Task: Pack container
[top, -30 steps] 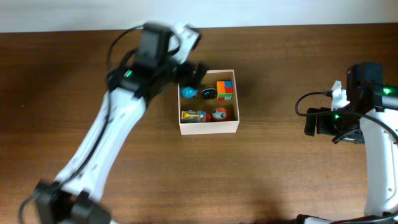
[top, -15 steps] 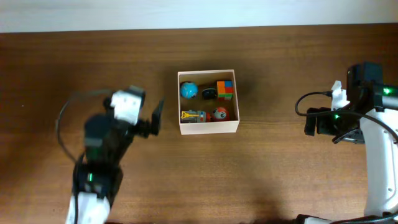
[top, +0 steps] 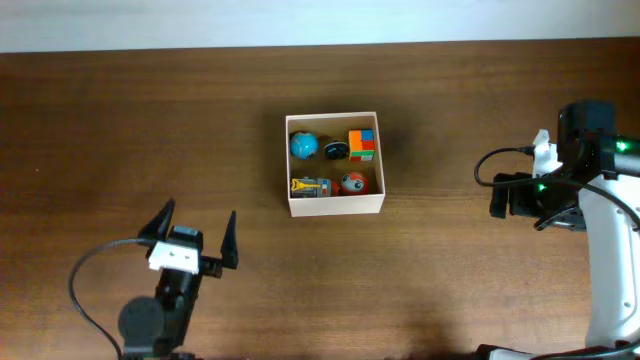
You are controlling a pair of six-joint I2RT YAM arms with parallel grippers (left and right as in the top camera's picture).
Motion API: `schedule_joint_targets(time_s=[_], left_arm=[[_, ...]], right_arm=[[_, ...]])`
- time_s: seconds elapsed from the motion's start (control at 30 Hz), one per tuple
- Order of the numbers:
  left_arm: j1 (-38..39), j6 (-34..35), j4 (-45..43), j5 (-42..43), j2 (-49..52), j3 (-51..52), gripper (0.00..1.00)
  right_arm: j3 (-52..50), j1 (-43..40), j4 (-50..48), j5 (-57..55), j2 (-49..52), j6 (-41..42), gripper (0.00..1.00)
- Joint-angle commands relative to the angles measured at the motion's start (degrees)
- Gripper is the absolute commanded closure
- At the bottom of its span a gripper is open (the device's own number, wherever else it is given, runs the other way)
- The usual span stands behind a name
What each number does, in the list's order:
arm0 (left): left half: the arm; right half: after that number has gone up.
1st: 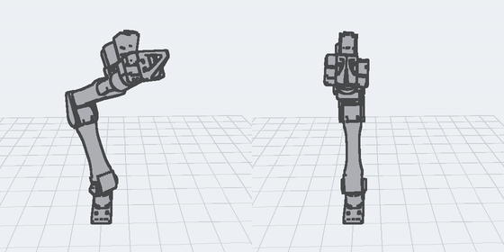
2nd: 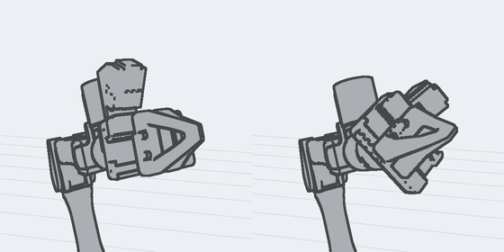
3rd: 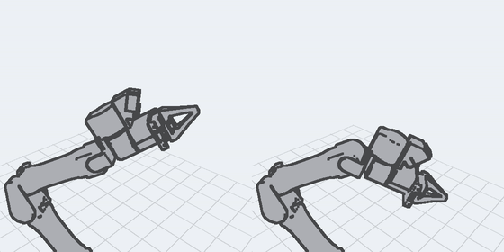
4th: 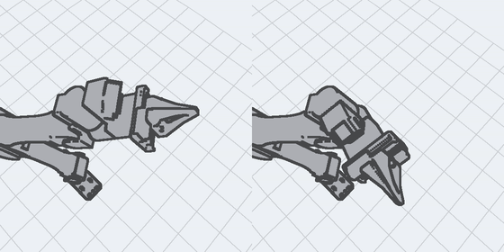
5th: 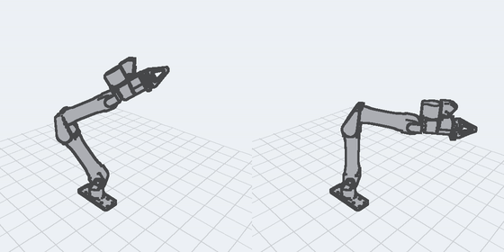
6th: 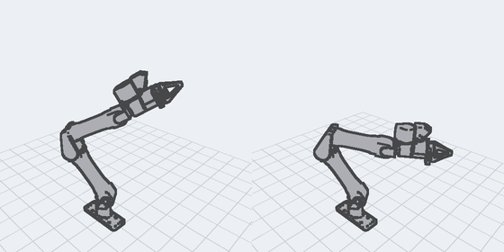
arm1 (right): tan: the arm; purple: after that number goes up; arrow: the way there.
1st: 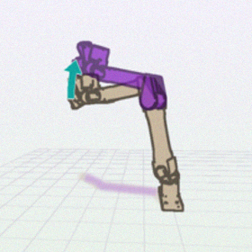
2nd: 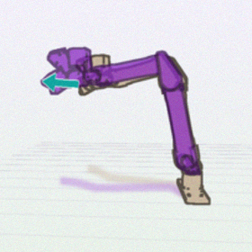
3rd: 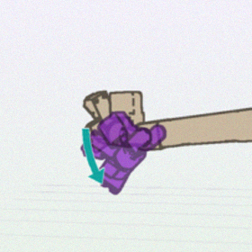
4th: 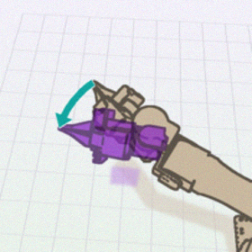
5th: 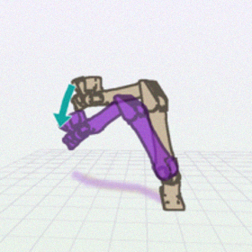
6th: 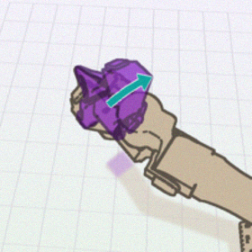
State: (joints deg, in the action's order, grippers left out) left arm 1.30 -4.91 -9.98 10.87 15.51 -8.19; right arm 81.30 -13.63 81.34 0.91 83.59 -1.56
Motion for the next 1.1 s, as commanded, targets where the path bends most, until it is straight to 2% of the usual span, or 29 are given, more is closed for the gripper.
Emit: schedule_joint_targets(time_s=[0.0, 0.23, 0.4, 0.6, 1.07], left_arm=[[-0.35, 0.74, 0.11, -0.22, -4.37, 2.64, 0.01], [-1.18, 0.72, 1.33, -0.87, -11.30, 6.40, 0.01], [-2.01, 0.72, 9.07, -0.90, -15.34, 7.02, 0.01], [-2.27, 0.74, 14.69, -1.57, -15.23, 7.41, 0.01], [-2.27, 0.74, 14.34, -1.68, -15.21, 7.41, 0.01]], right_arm=[[0.02, -0.37, -0.04, -0.74, -0.07, -0.13, 0.01], [0.02, -0.37, -0.04, -0.74, -0.07, -0.13, 0.01], [0.02, -0.37, -0.04, -0.74, -0.07, -0.13, 0.01], [0.02, -0.37, -0.04, -0.74, -0.07, -0.13, 0.01], [0.02, -0.37, -0.04, -0.74, -0.07, -0.13, 0.01]])
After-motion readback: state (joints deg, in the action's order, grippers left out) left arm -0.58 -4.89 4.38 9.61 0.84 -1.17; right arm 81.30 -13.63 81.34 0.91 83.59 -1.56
